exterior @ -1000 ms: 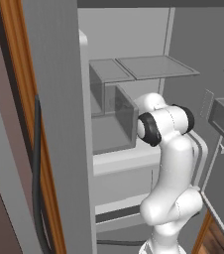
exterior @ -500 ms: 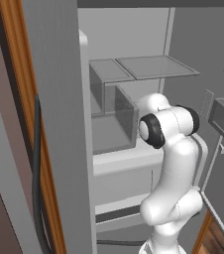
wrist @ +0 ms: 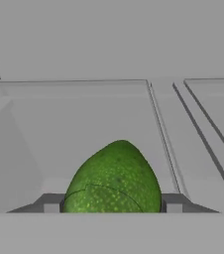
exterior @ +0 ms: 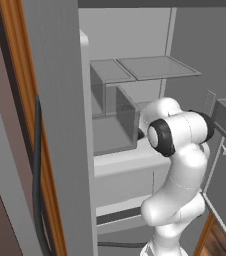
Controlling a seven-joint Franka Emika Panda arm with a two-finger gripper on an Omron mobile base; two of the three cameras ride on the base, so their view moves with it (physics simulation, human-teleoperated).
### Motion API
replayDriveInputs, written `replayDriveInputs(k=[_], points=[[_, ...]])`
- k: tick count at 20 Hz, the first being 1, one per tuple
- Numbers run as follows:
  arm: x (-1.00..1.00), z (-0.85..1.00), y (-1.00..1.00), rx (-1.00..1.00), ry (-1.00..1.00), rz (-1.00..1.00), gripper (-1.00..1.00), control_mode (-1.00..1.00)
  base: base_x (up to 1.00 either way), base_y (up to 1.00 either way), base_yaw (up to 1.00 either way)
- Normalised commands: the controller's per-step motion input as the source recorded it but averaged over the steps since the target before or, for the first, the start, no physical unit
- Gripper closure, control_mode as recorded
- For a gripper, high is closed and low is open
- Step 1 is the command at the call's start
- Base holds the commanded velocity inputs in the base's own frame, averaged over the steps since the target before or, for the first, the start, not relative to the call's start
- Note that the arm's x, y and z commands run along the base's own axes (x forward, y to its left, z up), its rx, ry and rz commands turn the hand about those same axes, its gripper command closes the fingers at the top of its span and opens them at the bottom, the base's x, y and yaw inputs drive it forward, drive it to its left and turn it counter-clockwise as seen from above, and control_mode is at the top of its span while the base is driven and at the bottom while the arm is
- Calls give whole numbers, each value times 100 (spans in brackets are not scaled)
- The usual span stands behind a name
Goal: Gather the eggplant and avocado from the fridge and place them on a tray on the dining counter. Then gather the steaks from the fridge and place them on the other tray.
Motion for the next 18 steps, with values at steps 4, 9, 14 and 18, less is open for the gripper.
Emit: replayDriveInputs(k=[4, 9, 14, 18], points=[[-37, 29, -20, 0, 0, 0, 100, -100, 0, 0, 0], [-59, 30, -36, 0, 0, 0, 100, -100, 0, 0, 0], [-47, 65, -37, 0, 0, 0, 100, -100, 0, 0, 0], [-42, 83, -26, 0, 0, 0, 100, -100, 0, 0, 0]])
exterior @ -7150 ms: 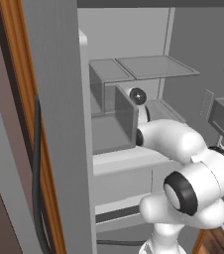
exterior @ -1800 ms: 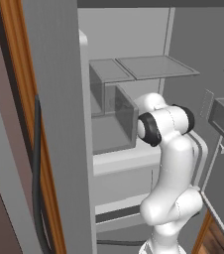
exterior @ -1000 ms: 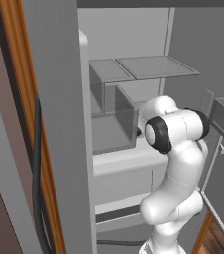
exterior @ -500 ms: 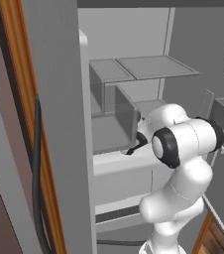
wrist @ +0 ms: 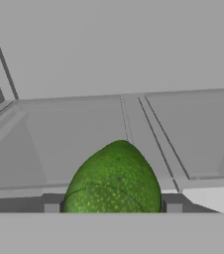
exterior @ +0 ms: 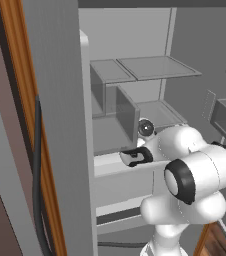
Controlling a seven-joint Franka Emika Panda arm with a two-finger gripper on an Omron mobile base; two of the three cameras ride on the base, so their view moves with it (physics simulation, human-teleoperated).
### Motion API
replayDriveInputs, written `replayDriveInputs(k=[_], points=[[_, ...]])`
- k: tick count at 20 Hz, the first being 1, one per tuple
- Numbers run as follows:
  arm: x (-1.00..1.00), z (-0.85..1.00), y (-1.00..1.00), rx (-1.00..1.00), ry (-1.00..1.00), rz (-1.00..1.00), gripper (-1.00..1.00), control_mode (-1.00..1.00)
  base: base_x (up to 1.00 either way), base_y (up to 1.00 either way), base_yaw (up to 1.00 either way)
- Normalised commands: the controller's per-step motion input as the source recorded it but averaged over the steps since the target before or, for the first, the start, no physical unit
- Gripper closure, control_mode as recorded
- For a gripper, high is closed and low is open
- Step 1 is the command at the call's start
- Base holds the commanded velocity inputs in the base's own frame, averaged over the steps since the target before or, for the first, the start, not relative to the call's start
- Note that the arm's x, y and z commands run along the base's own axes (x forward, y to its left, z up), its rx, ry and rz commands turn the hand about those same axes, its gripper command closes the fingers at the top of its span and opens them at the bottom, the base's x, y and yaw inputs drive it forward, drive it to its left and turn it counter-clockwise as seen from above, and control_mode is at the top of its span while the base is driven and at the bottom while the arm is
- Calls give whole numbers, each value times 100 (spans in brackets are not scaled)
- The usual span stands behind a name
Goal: Gather the eggplant and avocado from the fridge and place them on a tray on the dining counter. Then gather the steaks from the fridge and place them on the other tray.
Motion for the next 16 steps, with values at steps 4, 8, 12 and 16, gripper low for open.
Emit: replayDriveInputs(k=[4, 8, 12, 16], points=[[-17, 97, -23, 0, 0, 0, 100, -100, 0, 0, 0], [-21, 78, -18, 0, 4, 0, 100, -100, 0, 0, 0], [-55, 32, -27, 0, 6, 0, 100, -100, 0, 0, 0], [-79, 31, -18, 0, 8, 0, 100, -100, 0, 0, 0]])
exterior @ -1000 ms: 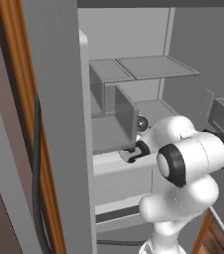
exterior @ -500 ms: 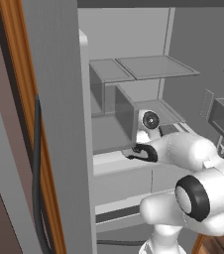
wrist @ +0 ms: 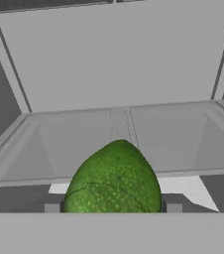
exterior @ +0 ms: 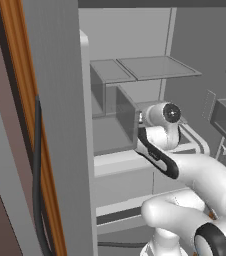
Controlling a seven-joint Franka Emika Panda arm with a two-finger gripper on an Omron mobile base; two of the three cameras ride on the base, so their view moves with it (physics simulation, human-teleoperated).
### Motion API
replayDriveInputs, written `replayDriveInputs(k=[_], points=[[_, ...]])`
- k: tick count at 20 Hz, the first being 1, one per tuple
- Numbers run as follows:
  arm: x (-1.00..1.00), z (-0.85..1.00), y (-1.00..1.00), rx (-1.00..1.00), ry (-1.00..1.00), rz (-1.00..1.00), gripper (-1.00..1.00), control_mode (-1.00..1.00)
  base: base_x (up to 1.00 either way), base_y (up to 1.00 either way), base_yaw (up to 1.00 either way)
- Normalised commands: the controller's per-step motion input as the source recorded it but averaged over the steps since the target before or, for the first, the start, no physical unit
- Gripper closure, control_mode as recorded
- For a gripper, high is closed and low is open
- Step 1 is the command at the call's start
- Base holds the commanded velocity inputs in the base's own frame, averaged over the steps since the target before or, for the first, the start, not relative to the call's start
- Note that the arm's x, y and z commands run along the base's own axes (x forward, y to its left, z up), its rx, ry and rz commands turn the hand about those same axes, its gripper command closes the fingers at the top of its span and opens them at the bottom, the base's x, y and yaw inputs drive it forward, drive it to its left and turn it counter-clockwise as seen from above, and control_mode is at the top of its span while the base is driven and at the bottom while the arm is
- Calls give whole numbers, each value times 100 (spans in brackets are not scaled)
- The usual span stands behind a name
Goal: Gather the eggplant and avocado from the fridge and place them on a tray on the dining counter. Then gather the steaks from the fridge and place them on the other tray.
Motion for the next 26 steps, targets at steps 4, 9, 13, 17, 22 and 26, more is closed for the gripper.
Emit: replayDriveInputs(k=[4, 9, 13, 17, 22, 26], points=[[-84, 48, 0, 0, 13, 0, 100, -100, 0, 0, 0], [-93, 43, -10, 0, 18, 0, 100, -100, 0, 0, 0], [-86, 36, -19, 0, 19, 0, 100, -100, 0, 0, 0], [-65, 39, -4, -1, 20, 0, 100, -100, 0, 0, 0], [-70, 28, 0, -5, 10, 0, 100, -100, 0, 0, 0], [-73, 30, 0, -6, 4, 0, 100, -100, 0, 0, 0]])
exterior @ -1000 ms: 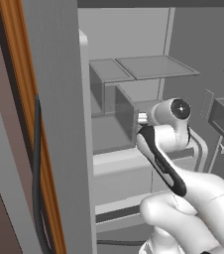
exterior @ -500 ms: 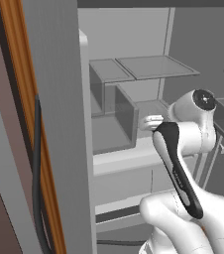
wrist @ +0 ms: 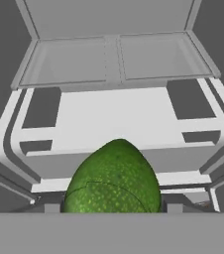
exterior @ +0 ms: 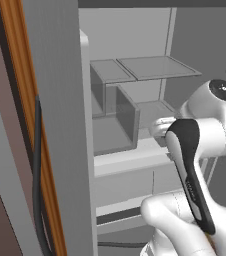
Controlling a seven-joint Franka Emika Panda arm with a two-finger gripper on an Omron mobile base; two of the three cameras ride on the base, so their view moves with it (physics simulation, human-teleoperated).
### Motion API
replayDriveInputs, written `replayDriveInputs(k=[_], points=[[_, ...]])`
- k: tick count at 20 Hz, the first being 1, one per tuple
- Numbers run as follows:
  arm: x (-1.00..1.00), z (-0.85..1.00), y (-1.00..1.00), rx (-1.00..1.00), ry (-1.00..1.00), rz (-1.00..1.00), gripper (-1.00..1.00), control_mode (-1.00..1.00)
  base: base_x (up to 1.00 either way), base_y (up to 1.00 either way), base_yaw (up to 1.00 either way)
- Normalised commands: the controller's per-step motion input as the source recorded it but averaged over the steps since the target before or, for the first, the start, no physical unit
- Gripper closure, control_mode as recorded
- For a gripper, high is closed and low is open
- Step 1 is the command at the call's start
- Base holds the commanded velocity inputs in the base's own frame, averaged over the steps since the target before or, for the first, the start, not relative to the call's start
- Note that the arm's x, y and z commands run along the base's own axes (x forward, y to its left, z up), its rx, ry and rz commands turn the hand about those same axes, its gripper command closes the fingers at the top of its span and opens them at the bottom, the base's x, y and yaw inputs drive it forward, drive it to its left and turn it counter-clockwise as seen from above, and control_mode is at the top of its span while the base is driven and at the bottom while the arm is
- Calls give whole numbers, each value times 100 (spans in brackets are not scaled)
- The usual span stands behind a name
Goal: Gather the eggplant and avocado from the fridge and place them on a tray on the dining counter. Then gather the steaks from the fridge and place them on the other tray.
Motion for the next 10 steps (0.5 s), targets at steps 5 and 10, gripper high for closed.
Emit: replayDriveInputs(k=[5, 10], points=[[-60, 45, 0, -5, 2, 0, 100, -100, 0, 0, 0], [-68, 40, 0, -1, 5, 0, 100, -100, 0, 0, 0]])
